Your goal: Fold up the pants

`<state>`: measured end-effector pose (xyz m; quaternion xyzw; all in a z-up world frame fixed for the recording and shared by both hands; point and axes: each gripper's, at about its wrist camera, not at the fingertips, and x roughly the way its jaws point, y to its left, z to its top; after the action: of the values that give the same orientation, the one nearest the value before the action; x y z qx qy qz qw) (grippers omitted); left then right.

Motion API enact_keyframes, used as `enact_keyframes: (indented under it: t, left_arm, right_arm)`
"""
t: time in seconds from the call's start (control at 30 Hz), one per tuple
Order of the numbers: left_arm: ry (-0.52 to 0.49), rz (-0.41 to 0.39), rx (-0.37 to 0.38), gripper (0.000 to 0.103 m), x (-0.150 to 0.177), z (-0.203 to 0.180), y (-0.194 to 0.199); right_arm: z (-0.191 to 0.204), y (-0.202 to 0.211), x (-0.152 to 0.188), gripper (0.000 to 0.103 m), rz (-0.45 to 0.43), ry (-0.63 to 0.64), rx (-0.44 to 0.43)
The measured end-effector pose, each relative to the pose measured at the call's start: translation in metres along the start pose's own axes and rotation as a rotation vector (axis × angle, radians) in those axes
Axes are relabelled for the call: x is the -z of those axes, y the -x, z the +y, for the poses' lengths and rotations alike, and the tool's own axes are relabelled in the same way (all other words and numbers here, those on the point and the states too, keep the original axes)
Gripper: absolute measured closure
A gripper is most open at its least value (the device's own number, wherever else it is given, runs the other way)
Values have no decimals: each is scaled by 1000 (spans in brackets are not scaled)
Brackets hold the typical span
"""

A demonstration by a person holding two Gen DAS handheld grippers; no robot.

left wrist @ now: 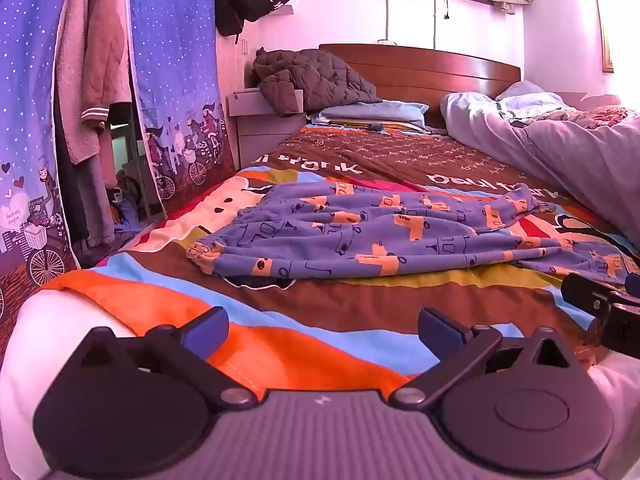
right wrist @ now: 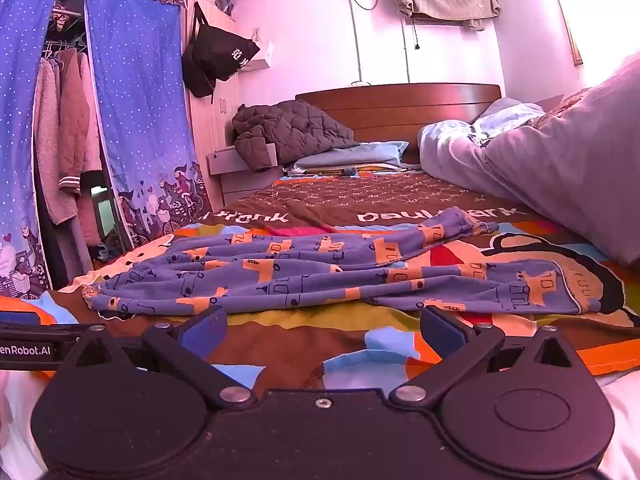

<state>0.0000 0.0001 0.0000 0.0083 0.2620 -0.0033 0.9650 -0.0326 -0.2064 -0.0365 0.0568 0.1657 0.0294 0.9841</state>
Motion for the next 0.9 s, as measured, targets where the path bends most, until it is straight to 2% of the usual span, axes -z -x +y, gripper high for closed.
enact_keyframes:
  t: [0.9]
  left_arm:
    - [2,3,1,0,0,0,0]
  right_arm:
    - [2,-2,1,1,5,2,-2]
